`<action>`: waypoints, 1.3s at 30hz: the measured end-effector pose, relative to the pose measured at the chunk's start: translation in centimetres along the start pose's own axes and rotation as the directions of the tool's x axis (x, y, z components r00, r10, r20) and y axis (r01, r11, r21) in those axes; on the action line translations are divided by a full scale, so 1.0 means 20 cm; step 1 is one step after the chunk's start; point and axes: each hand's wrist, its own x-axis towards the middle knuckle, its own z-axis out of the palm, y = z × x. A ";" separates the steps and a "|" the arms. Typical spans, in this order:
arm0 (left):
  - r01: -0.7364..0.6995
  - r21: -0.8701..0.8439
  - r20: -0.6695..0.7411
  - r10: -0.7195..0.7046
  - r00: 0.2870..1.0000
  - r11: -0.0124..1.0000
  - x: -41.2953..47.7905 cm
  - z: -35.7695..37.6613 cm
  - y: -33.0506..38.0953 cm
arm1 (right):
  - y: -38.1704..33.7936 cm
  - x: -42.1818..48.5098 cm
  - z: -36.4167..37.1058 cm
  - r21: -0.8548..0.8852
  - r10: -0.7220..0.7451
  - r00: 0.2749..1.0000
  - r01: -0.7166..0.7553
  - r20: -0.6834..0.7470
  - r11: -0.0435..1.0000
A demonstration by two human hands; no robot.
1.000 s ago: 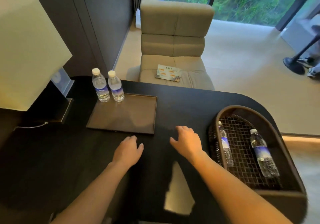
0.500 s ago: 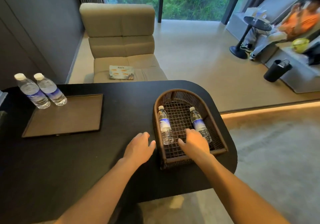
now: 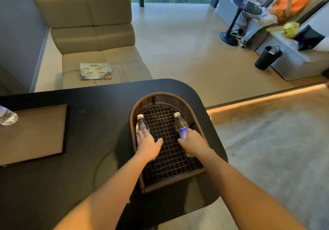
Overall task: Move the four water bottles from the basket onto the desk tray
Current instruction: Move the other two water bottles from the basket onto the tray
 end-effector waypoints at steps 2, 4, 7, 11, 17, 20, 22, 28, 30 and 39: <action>0.066 -0.032 -0.006 -0.067 0.998 0.997 0.09 0.03 0.02 | 0.00 0.10 0.02 0.000 0.010 0.999 -0.010 0.033 1.000; 0.121 -0.023 -0.019 -0.121 0.992 0.992 0.16 0.06 0.04 | -0.02 0.18 0.05 -0.040 0.031 0.999 -0.030 0.041 0.999; 0.164 0.080 -0.126 -0.153 0.980 0.983 0.21 0.09 0.08 | -0.04 0.25 0.07 -0.101 0.036 0.999 -0.038 -0.023 0.994; 0.152 0.177 -0.211 -0.113 0.971 0.972 0.32 0.08 0.13 | -0.06 0.37 0.10 -0.131 0.007 0.999 -0.012 -0.037 0.991; 0.200 -0.007 -0.022 -0.200 0.979 0.980 0.58 0.01 0.15 | -0.12 0.58 0.09 0.074 0.025 0.963 -0.047 0.270 0.996; 0.197 -0.110 0.061 -0.192 0.980 0.974 0.61 0.00 0.14 | -0.13 0.64 0.09 0.210 0.018 0.934 -0.099 0.356 0.973; 0.196 -0.167 0.058 -0.189 0.980 0.966 0.59 0.00 0.14 | -0.13 0.64 0.08 0.253 0.004 0.928 -0.106 0.373 0.962; 0.086 -0.252 -0.013 -0.093 0.996 0.964 0.45 -0.03 0.11 | -0.07 0.50 0.03 0.300 -0.115 0.960 0.035 0.255 0.953; 0.018 -0.261 -0.042 -0.030 0.999 0.965 0.36 -0.04 0.11 | -0.05 0.42 0.00 0.323 -0.178 0.963 0.106 0.202 0.941; -0.270 -0.284 -0.183 0.225 0.957 0.920 -0.13 -0.08 0.04 | 0.01 -0.06 -0.05 0.393 -0.348 0.931 0.361 -0.108 0.846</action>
